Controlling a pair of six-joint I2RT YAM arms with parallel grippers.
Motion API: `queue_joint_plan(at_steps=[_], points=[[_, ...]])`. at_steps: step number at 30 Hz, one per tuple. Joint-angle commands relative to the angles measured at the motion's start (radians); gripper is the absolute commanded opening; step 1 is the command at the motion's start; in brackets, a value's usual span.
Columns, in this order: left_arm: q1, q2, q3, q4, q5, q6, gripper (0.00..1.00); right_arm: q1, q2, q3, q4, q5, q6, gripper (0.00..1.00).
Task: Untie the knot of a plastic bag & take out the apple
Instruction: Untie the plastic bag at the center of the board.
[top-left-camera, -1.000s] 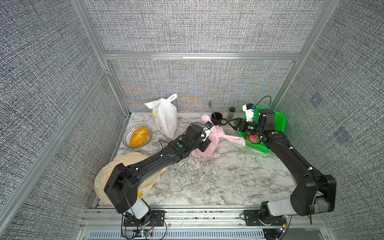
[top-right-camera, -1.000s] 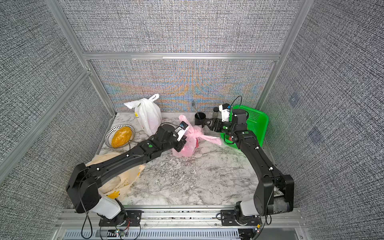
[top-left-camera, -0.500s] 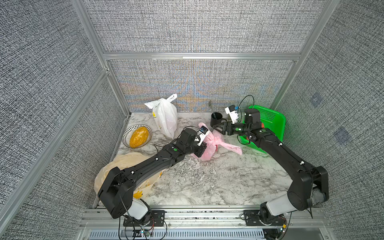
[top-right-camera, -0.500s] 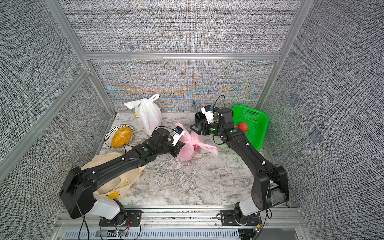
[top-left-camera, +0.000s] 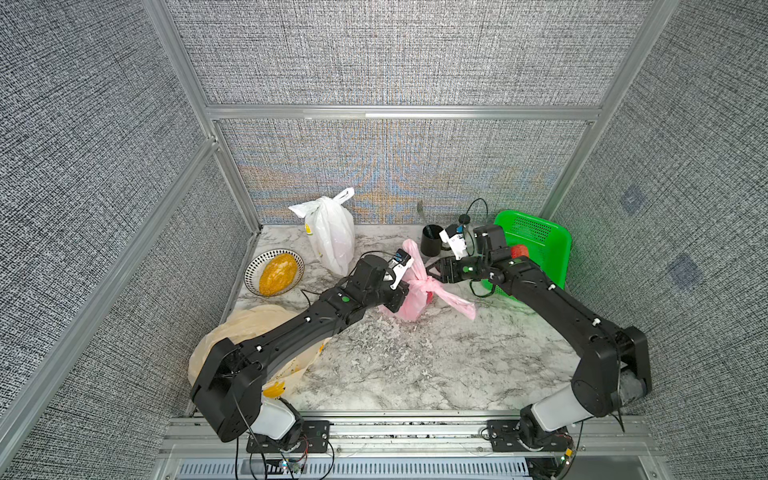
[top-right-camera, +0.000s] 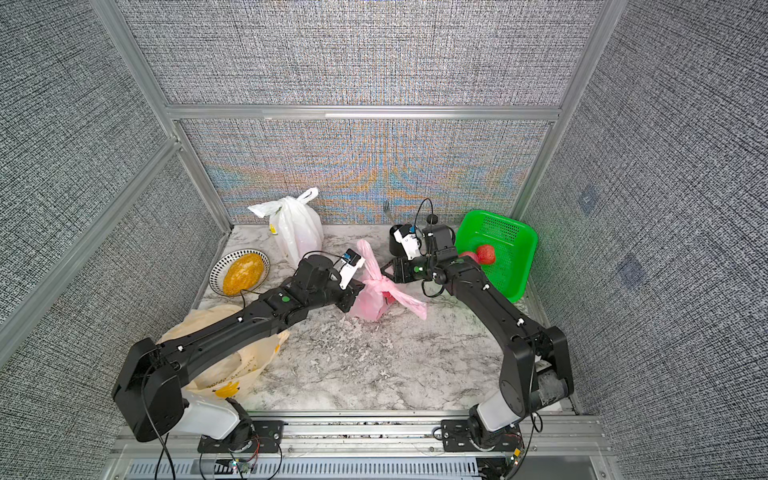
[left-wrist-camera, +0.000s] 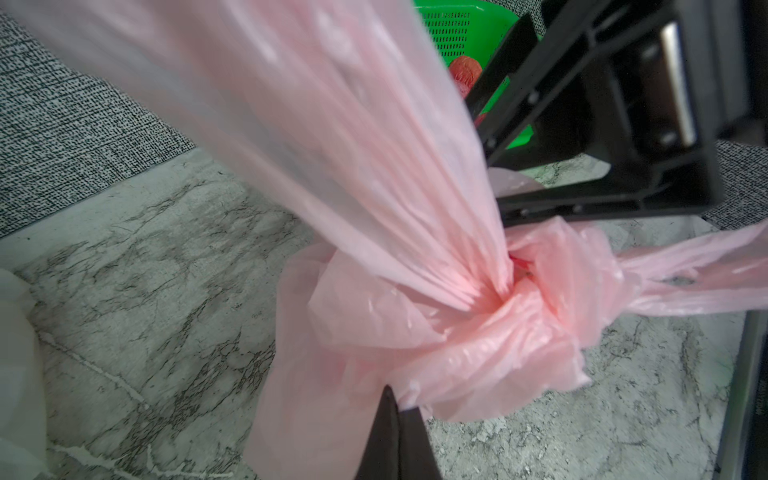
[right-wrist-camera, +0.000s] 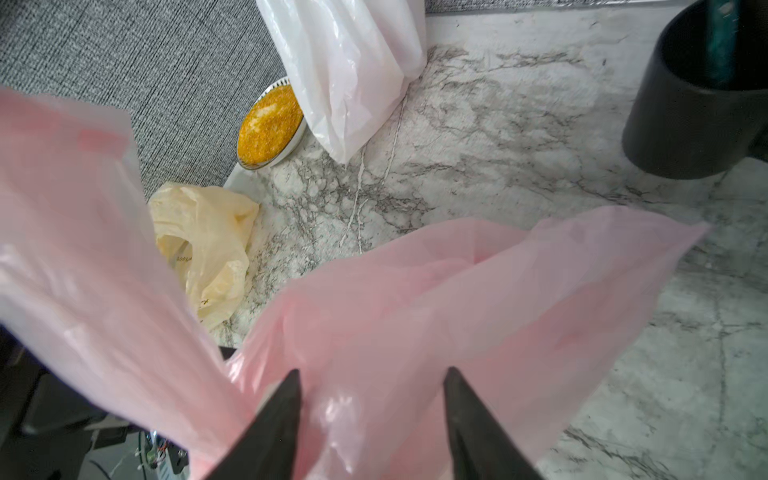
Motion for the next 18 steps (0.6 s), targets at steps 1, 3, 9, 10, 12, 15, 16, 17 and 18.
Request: queue_joint_plan(at_steps=[1,3,9,10,12,15,16,17,18], points=[[0.007,0.006,-0.003,0.018,-0.011,-0.004,0.0,-0.013,0.024,-0.008,-0.031,-0.091,0.009,0.0],[0.015,0.012,-0.006,0.027,-0.012,-0.01,0.0,-0.028,0.032,-0.028,0.009,-0.129,0.042,0.0],[0.081,0.013,-0.047,0.038,-0.01,-0.055,0.0,-0.146,-0.02,-0.103,0.13,-0.053,0.156,0.0],[0.092,0.015,-0.05,0.034,-0.012,-0.06,0.0,-0.16,-0.026,-0.111,0.143,-0.043,0.166,0.0],[0.118,0.024,-0.053,0.024,-0.018,-0.077,0.0,-0.179,-0.026,-0.124,0.157,-0.017,0.177,0.0],[0.157,0.035,-0.072,0.037,-0.018,-0.124,0.0,-0.185,-0.014,-0.152,0.18,0.005,0.19,0.0],[0.169,0.037,-0.077,0.043,-0.013,-0.14,0.0,-0.185,-0.008,-0.16,0.185,0.01,0.193,0.0],[0.177,0.04,-0.082,0.05,-0.004,-0.151,0.0,-0.184,-0.003,-0.17,0.19,0.017,0.195,0.0],[0.179,0.038,-0.086,0.058,0.004,-0.154,0.0,-0.184,-0.002,-0.182,0.203,0.014,0.203,0.0]])
